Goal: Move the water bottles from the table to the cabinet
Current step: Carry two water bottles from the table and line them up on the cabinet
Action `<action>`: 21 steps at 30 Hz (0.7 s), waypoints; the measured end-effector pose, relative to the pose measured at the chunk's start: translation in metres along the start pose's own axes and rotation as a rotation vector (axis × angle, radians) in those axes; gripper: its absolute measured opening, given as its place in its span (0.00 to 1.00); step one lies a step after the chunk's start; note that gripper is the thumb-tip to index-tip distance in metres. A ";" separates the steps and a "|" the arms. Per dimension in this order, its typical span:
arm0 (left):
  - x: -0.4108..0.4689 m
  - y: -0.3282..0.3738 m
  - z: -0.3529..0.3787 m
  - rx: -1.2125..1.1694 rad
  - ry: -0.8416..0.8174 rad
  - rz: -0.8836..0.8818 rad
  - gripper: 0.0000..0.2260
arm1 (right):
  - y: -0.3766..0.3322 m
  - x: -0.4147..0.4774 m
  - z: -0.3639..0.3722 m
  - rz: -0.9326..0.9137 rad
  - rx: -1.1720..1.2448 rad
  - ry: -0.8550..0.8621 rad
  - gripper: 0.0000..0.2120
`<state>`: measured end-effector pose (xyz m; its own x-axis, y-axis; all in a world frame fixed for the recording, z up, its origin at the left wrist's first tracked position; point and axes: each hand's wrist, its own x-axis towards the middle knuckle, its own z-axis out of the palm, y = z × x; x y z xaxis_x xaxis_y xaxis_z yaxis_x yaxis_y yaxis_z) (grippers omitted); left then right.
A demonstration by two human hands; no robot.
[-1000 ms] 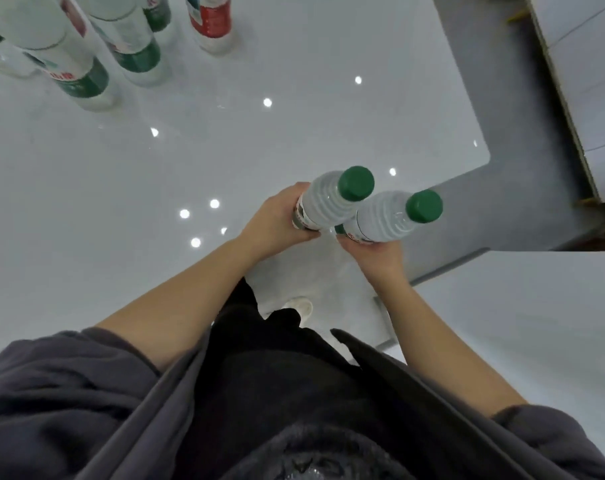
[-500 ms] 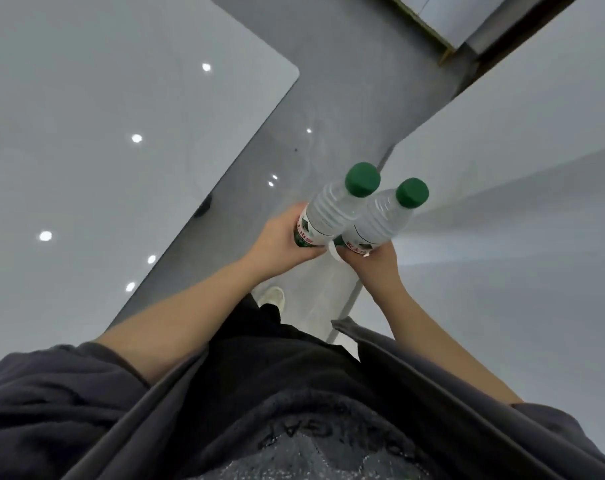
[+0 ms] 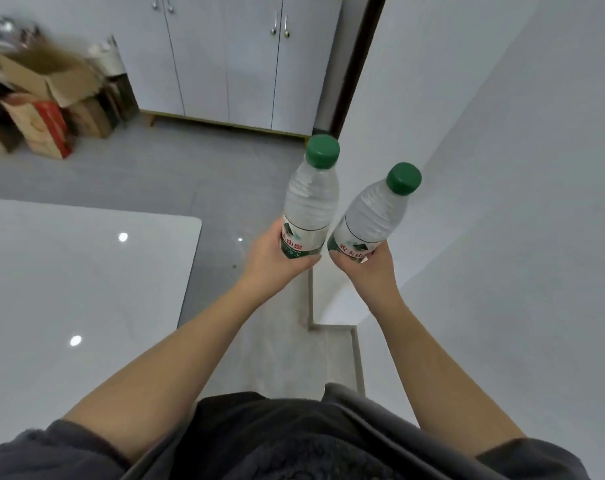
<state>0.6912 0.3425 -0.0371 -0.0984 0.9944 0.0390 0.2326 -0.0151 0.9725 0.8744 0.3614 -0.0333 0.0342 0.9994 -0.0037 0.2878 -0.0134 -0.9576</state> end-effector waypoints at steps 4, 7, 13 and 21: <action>0.026 0.038 -0.015 -0.033 0.041 0.101 0.23 | -0.045 0.021 -0.004 -0.098 0.058 0.057 0.30; 0.045 0.066 -0.029 -0.030 0.079 0.141 0.23 | -0.077 0.038 -0.007 -0.155 0.030 0.067 0.29; 0.092 0.119 -0.062 -0.022 0.117 0.182 0.20 | -0.146 0.078 -0.005 -0.248 0.044 0.076 0.29; 0.147 0.184 -0.106 0.049 0.156 0.265 0.19 | -0.216 0.118 -0.006 -0.334 0.076 0.100 0.27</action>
<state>0.6172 0.4749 0.1716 -0.1751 0.9284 0.3279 0.3160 -0.2624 0.9117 0.8215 0.4817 0.1751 0.0448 0.9400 0.3382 0.2269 0.3201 -0.9198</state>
